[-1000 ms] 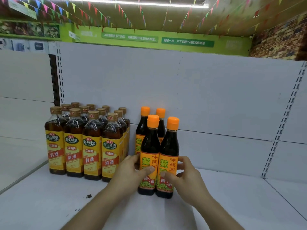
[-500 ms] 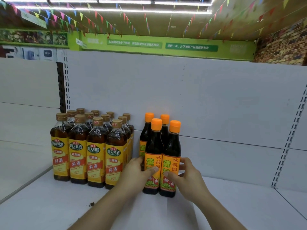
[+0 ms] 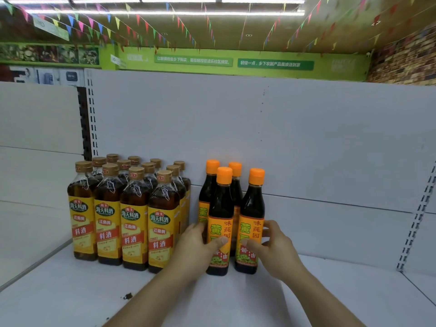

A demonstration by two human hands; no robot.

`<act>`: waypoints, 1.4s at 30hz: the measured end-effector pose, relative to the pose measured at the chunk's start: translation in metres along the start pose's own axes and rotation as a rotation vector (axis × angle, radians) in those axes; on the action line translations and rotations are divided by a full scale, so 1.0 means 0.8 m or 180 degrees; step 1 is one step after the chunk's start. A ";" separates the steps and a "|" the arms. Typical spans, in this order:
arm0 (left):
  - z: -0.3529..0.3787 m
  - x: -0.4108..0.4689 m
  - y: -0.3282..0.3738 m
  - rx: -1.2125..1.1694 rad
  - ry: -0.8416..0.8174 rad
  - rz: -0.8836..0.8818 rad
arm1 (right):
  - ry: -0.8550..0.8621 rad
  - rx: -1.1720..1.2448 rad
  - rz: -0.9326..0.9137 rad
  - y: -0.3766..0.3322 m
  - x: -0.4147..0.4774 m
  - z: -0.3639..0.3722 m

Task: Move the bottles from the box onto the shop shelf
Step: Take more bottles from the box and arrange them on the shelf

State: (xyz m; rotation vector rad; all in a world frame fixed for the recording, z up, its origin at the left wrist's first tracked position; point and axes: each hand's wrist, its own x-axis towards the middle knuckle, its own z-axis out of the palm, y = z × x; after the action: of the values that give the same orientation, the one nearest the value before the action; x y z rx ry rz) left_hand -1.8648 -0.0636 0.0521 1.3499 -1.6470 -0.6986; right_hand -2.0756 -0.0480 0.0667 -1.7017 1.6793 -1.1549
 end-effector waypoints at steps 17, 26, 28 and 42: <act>0.001 0.008 0.000 0.0129 0.0019 -0.0084 | -0.0154 -0.0044 0.0002 0.010 0.015 -0.009; 0.000 0.005 0.002 0.0141 0.0030 -0.0064 | -0.0110 -0.0067 -0.0011 0.011 0.012 -0.005; 0.001 0.005 0.003 0.0150 0.0046 -0.0043 | -0.0100 -0.0067 -0.0025 0.011 0.010 -0.005; 0.000 0.002 0.001 0.0015 0.0042 -0.0013 | -0.0201 0.0019 -0.0205 0.003 -0.004 0.012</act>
State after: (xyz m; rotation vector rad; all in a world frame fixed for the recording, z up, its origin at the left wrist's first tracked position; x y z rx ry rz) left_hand -1.8648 -0.0647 0.0531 1.3589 -1.6367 -0.6871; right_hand -2.0688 -0.0472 0.0593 -1.7818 1.5925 -1.1220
